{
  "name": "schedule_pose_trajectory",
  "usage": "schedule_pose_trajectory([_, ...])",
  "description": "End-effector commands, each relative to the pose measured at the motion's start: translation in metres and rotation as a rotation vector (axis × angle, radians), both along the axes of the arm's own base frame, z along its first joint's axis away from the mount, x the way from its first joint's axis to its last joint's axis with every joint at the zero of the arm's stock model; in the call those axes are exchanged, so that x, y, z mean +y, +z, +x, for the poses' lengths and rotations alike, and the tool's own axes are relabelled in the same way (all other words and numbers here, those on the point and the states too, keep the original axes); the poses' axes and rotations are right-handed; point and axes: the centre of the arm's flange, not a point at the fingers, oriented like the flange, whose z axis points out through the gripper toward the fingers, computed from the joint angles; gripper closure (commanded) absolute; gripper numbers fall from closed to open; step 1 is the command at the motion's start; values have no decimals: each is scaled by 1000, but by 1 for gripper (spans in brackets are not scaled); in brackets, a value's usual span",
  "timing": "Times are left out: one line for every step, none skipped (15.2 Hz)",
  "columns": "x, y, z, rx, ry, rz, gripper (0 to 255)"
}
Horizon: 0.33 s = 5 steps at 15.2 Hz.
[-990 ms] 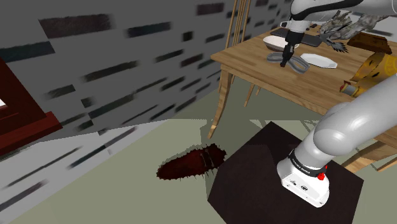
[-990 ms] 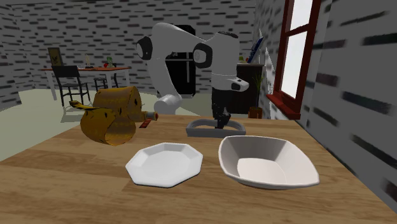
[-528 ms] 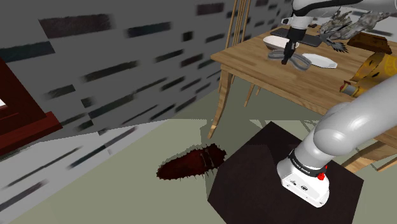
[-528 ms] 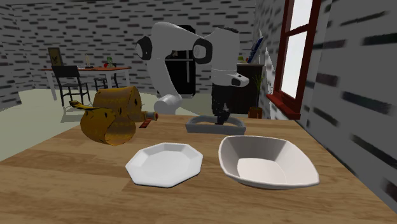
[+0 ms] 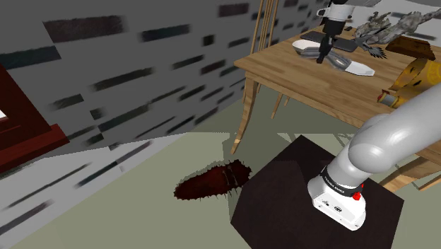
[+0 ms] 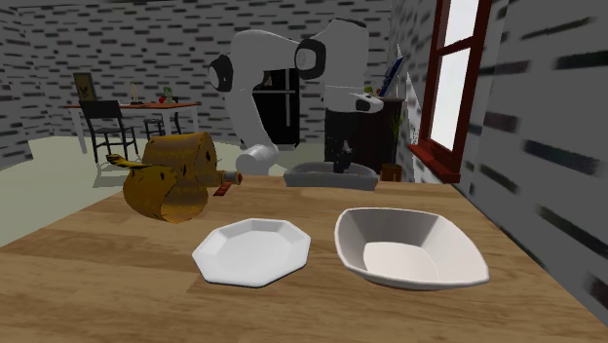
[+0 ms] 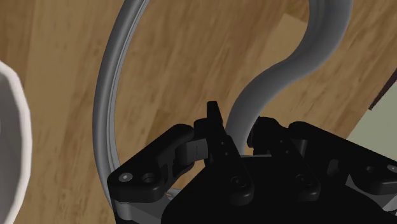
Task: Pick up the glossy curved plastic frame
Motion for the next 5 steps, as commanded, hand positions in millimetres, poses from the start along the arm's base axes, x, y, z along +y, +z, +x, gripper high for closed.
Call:
schedule_pose_trajectory([-1,11,0,0,0,0,255])
schedule_pose_trajectory([-1,16,0,0,0,0,255])
schedule_pose_trajectory([-1,21,0,0,0,0,255])
schedule_pose_trajectory([-1,22,0,0,0,0,255])
schedule_pose_trajectory([-1,22,0,0,0,0,255])
